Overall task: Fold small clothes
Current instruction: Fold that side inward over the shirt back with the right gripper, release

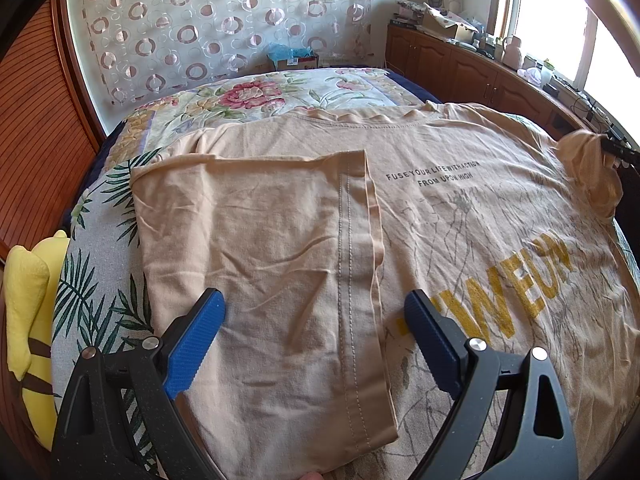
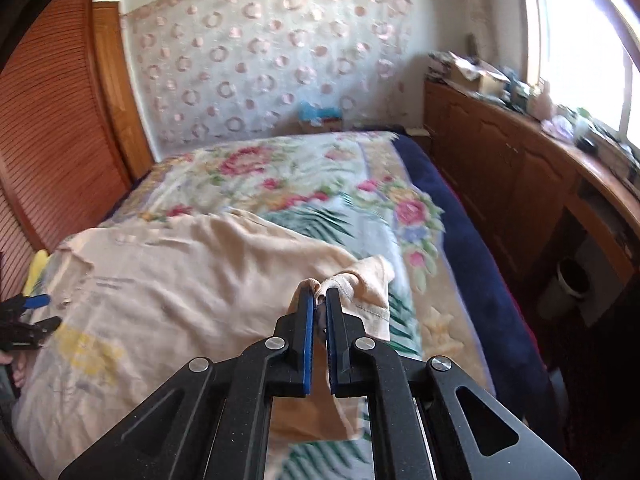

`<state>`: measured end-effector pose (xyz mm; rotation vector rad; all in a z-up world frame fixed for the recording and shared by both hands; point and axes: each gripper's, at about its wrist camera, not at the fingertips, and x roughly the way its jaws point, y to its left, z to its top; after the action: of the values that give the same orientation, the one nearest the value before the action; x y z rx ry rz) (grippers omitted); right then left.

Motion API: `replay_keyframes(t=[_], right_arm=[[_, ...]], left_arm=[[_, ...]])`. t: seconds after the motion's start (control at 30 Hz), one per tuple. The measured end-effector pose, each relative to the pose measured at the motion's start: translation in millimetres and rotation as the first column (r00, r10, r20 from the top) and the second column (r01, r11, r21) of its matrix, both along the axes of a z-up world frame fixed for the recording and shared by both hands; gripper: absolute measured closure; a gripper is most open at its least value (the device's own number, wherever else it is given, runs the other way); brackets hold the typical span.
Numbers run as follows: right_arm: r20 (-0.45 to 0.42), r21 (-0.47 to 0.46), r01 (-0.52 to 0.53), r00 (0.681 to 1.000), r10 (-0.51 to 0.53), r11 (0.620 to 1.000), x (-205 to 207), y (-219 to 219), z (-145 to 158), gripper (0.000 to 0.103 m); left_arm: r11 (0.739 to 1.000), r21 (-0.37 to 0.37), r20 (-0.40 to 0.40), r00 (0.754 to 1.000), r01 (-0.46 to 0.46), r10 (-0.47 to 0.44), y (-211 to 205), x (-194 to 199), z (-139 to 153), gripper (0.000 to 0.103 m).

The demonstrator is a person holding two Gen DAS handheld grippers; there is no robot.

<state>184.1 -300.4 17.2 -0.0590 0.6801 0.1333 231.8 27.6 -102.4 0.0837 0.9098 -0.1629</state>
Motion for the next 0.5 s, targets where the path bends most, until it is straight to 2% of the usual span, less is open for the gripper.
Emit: replay_keyframes(t=[0.1,0.27,0.33,0.4,0.5], right_arm=[[-0.015,0.019,-0.102,0.995,0.103,0.995,0.0,33.6,-1.6,0.097],[-0.078,0.040,-0.239,0.967,0.241,0.970,-1.5,85.3,-27.0,0.097],[-0.110,0.033,-0.259,0.959,0.261,0.965,-0.2,97.1,-38.4,0.091],[-0.126,0.041,-0.263,0.956,0.266,0.964,1.0,99.6,-45.4,0.076],[-0.127,0.034,-0.247,0.960,0.250,0.968,5.9,94.1,-45.9,0.070]], left_arm=[[1.000,0.000,0.000,1.000,0.000,0.000,0.0,0.1,0.1,0.011],[1.000,0.000,0.000,1.000,0.000,0.000,0.2,0.1,0.1,0.011],[1.000,0.000,0.000,1.000,0.000,0.000,0.1,0.1,0.1,0.011],[1.000,0.000,0.000,1.000,0.000,0.000,0.2,0.1,0.1,0.011],[1.000,0.000,0.000,1.000,0.000,0.000,0.3,0.2,0.1,0.011]])
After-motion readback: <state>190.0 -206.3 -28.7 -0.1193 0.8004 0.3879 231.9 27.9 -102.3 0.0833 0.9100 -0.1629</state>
